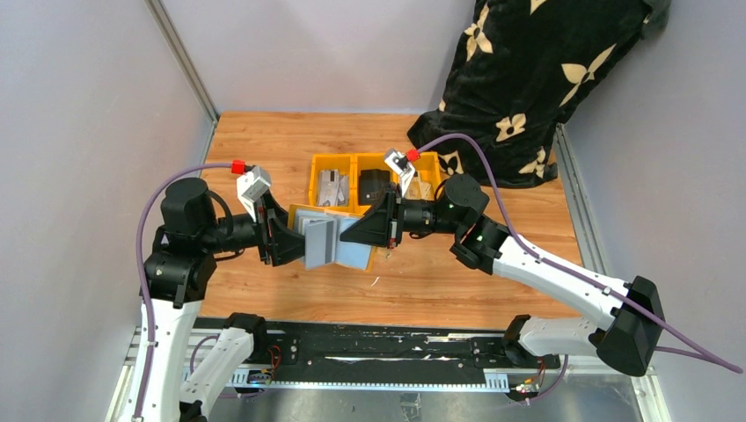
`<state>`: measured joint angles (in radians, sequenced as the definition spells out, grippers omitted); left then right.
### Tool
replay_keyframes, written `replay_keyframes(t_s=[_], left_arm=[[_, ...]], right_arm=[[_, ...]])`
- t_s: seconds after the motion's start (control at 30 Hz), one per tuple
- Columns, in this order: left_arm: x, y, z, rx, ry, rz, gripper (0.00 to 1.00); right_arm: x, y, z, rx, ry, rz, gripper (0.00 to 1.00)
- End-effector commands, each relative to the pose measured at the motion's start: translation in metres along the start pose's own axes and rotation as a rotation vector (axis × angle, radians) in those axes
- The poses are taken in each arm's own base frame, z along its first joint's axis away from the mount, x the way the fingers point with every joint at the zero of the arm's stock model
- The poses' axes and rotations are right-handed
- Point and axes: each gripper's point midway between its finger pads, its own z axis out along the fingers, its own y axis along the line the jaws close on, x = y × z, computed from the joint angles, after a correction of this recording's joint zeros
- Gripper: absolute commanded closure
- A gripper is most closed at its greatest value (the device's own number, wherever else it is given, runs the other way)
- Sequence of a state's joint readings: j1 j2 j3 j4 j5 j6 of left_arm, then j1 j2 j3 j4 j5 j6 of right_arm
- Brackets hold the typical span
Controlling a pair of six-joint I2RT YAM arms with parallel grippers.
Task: Take the credit cards out of the card holder
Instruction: Remove the credit card from the card holder.
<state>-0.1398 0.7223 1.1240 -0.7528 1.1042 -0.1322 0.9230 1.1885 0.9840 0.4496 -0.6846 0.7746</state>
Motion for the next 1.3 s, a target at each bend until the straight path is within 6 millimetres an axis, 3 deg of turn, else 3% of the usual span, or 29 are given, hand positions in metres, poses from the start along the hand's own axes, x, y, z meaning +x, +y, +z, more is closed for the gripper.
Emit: replay_keyframes(t_s=[0.0, 0.1, 0.17, 0.27, 0.37, 0.43, 0.6, 0.7, 0.93, 1.1, 1.27], left_arm=[[-0.006, -0.008, 0.001, 0.043, -0.032, 0.009, 0.50], [-0.005, -0.020, 0.002, 0.132, -0.036, -0.032, 0.52], [-0.008, -0.026, 0.002, 0.170, -0.053, -0.046, 0.63], [-0.008, -0.024, 0.001, 0.142, -0.061, -0.001, 0.76], [-0.002, -0.009, -0.002, 0.030, -0.028, 0.067, 0.83], [0.002, 0.009, -0.006, -0.079, 0.002, 0.115, 0.89], [0.006, 0.050, -0.019, -0.319, 0.039, 0.229, 0.93], [0.009, 0.056, -0.024, -0.357, 0.061, 0.261, 0.93], [0.013, 0.035, -0.018, -0.244, 0.058, 0.249, 0.91], [0.014, -0.003, -0.013, -0.044, 0.045, 0.214, 0.85], [0.012, -0.019, -0.008, 0.082, 0.054, 0.108, 0.83]], right_arm=[[-0.013, 0.030, 0.001, -0.132, -0.043, -0.030, 1.00], [-0.013, 0.032, 0.005, -0.151, -0.041, -0.020, 1.00], [-0.012, 0.029, 0.006, -0.143, -0.040, -0.015, 0.95], [-0.010, 0.021, 0.005, -0.104, -0.038, -0.013, 0.63], [-0.013, 0.005, -0.003, -0.012, -0.053, -0.014, 0.34], [-0.020, -0.008, -0.012, 0.065, -0.079, -0.013, 0.24], [-0.032, -0.018, -0.027, 0.138, -0.123, -0.015, 0.22], [-0.028, -0.026, -0.026, 0.170, -0.102, -0.006, 0.21], [-0.027, -0.030, -0.023, 0.175, -0.082, -0.043, 0.20], [-0.021, -0.040, -0.025, 0.229, -0.031, -0.118, 0.20], [-0.017, -0.023, -0.021, 0.132, -0.038, -0.133, 0.19]])
